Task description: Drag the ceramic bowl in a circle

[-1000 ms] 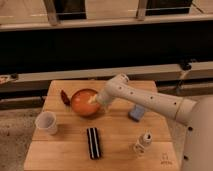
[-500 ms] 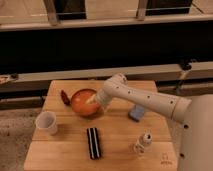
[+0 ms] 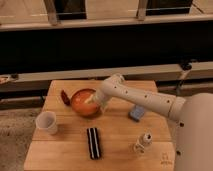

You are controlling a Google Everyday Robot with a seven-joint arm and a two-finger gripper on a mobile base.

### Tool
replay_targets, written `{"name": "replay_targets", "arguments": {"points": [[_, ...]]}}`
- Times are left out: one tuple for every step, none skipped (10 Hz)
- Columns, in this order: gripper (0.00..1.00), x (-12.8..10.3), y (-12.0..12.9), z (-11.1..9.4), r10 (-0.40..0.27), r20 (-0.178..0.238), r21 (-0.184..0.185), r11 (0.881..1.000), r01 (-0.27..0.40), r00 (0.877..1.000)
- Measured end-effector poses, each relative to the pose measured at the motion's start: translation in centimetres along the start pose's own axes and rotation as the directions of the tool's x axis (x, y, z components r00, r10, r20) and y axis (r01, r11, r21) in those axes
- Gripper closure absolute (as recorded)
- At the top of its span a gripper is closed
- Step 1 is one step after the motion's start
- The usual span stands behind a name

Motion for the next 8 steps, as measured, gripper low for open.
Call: {"name": "replay_targets", "arguments": {"points": [[0.24,0.05,-0.11,0.16,0.000,0.000,0.005,1.000,0.000,1.000],[0.30,0.10,-0.17,0.24,-0.001,-0.002,0.007,1.000,0.001,1.000],[0.42,0.09,-0.19,0.38,-0.004,-0.004,0.009,1.000,0.004,1.000],[0.53,0.10,-0.18,0.47,-0.005,-0.005,0.010,1.000,0.005,1.000],[0.60,0.11,-0.16,0.50,-0.004,-0.005,0.009,1.000,0.004,1.000],[0.71,0.11,-0.05,0.55,0.000,-0.003,0.007,1.000,0.000,1.000],[0.83,0.18,0.06,0.55,0.006,0.006,0.005,1.000,-0.006,1.000],[0.93,0.27,0.12,0.47,0.007,0.012,0.002,1.000,-0.007,1.000]]}}
